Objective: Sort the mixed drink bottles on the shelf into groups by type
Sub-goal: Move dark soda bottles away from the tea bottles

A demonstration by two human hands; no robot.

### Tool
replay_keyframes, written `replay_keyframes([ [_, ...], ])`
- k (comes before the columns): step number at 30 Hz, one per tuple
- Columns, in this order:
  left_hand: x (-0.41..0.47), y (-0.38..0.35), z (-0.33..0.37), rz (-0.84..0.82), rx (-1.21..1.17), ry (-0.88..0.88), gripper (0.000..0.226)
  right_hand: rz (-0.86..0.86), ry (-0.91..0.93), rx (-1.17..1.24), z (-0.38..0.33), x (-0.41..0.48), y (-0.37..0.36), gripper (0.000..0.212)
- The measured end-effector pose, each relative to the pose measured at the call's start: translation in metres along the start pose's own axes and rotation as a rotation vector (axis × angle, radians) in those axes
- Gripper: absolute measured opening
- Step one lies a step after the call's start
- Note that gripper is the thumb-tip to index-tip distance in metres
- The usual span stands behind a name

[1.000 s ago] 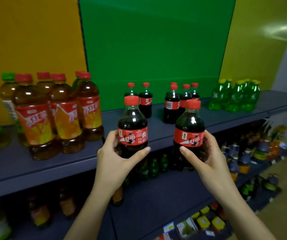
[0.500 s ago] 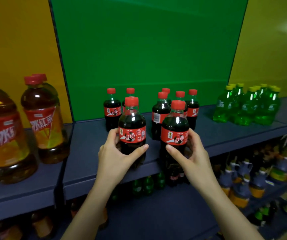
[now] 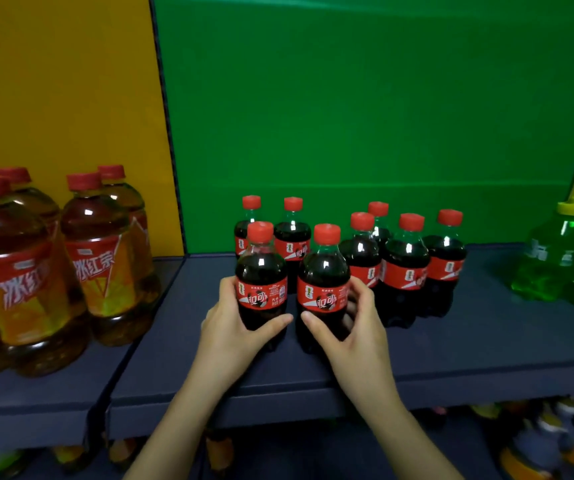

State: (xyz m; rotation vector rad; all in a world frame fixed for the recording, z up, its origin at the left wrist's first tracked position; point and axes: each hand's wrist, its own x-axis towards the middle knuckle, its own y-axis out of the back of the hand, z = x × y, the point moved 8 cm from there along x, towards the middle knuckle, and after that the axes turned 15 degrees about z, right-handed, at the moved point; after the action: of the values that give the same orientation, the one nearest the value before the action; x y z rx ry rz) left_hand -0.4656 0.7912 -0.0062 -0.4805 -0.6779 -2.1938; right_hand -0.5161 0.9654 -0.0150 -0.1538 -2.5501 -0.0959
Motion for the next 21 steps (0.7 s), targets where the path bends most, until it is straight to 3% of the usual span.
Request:
replay_keyframes([
  [8,-0.005,-0.013,-0.001,0.005,0.031,0.017,0.063,0.111,0.12,-0.148,-0.004,0.007,0.002,0.073],
  [13,-0.007,-0.006,-0.002,0.08,0.16,0.015,0.068,0.116,0.1,-0.092,-0.007,0.007,0.005,0.072],
  [18,-0.022,0.026,0.008,0.162,0.378,-0.062,0.07,0.203,0.224,-0.015,-0.019,-0.002,0.028,0.051],
  [21,-0.041,0.071,0.019,0.275,0.548,-0.214,0.056,0.101,0.329,-0.006,-0.032,-0.013,0.033,0.032],
])
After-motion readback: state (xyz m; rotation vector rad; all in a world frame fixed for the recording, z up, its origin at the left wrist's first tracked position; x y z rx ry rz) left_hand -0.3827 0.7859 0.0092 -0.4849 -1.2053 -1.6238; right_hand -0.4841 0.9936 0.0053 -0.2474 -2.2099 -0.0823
